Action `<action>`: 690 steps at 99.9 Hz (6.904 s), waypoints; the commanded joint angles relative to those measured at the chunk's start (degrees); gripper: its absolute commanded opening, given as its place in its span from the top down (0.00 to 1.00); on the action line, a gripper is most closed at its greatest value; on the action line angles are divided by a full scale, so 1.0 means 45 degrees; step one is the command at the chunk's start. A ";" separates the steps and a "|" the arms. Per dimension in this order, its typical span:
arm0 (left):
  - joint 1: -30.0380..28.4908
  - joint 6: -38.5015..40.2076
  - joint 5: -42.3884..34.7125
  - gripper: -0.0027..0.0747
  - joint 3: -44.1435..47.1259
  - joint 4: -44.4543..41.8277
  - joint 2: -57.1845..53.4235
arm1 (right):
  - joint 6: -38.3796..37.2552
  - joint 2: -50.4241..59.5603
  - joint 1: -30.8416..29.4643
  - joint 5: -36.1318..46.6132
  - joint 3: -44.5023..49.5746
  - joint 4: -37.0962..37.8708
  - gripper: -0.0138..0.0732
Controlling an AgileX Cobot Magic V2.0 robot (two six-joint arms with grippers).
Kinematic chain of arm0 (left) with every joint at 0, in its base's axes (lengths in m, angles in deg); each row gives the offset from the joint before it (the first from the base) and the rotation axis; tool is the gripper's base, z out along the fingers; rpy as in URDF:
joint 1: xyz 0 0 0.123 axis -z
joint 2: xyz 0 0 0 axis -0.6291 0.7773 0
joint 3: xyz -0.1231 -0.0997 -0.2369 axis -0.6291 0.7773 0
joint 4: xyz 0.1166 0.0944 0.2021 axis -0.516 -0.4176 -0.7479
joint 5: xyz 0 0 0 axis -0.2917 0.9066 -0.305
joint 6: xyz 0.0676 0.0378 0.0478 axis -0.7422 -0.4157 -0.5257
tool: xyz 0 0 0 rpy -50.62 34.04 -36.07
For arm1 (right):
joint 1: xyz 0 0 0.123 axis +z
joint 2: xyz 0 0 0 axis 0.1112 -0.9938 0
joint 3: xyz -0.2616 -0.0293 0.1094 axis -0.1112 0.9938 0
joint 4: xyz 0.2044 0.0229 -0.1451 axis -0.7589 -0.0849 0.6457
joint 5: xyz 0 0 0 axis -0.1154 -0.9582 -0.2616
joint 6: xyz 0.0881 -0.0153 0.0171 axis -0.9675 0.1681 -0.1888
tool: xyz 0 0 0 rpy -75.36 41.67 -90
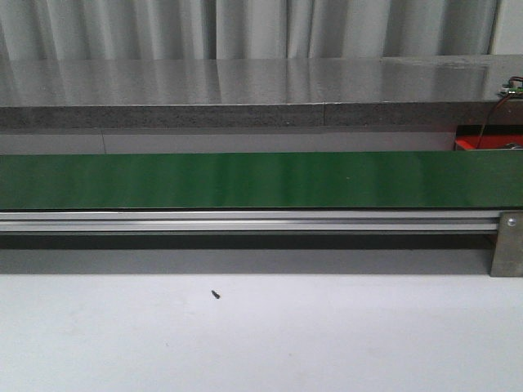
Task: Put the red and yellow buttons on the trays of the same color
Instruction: 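Lower the left gripper and grasp a yellow push button, then carry the yellow button toward the green belt with the left gripper, then set the yellow button on the belt start and open the left gripper, then grasp a second yellow push button with the left gripper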
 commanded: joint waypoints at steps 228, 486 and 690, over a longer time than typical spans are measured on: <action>0.2694 -0.0381 0.2647 0.79 -0.0165 0.0945 -0.4431 | 0.0053 0.0010 0.0005 0.0789 -0.0315 -0.0214 0.95; -0.1401 -0.0381 -0.0327 0.32 -0.2508 -0.0296 -0.0115 | 0.0053 0.0010 0.0005 0.0789 -0.0315 -0.0214 0.95; 0.2570 -0.0521 0.3777 0.79 -0.2262 -0.0006 -0.2596 | 0.0053 0.0010 0.0005 0.0790 -0.0315 -0.0214 0.95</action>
